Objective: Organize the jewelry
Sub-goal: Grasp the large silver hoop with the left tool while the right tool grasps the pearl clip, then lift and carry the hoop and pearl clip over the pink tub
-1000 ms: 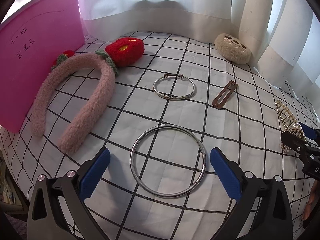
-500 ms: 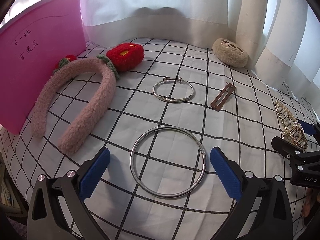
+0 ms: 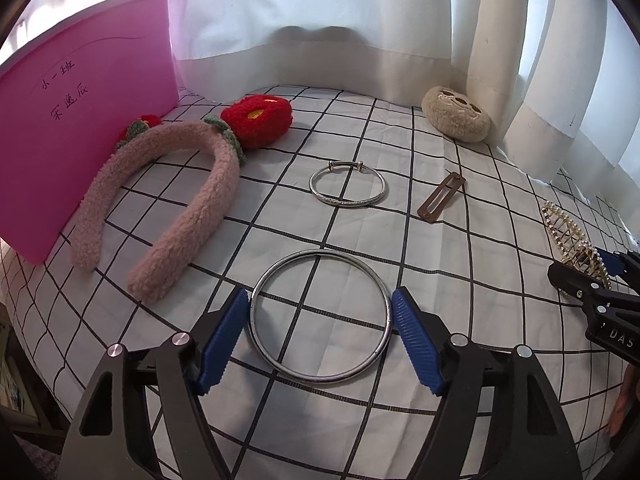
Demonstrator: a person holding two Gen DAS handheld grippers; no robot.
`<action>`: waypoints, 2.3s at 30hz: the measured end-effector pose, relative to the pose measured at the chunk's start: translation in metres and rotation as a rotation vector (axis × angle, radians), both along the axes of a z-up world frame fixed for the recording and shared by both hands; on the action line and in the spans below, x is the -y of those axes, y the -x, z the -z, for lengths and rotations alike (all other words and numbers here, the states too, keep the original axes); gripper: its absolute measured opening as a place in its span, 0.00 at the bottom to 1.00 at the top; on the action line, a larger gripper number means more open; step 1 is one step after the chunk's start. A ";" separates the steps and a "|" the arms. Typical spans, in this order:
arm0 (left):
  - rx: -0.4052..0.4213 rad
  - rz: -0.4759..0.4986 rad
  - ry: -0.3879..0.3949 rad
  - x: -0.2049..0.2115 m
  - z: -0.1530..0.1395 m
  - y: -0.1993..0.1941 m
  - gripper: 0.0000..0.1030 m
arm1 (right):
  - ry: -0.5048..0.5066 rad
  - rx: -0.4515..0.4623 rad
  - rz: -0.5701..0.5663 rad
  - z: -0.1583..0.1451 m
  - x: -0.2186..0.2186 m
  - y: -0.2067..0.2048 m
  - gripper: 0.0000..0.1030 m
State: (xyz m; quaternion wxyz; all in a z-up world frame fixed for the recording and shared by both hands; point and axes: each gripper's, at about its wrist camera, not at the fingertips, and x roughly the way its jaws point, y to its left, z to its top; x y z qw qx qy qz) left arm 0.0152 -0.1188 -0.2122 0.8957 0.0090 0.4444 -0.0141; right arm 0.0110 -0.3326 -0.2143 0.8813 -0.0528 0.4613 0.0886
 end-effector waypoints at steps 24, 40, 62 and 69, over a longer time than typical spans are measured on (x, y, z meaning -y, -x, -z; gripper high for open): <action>0.051 0.018 0.026 -0.004 -0.032 0.009 0.69 | -0.097 0.025 0.016 -0.020 0.000 0.019 0.39; 0.114 -0.006 0.040 -0.026 -0.115 0.024 0.69 | -0.163 0.073 -0.050 -0.093 -0.030 0.033 0.39; 0.267 -0.188 0.058 -0.200 -0.247 0.012 0.69 | -0.280 0.222 -0.303 -0.235 -0.211 -0.029 0.39; 0.274 -0.244 0.060 -0.283 -0.261 -0.018 0.69 | -0.306 0.248 -0.388 -0.262 -0.300 -0.069 0.39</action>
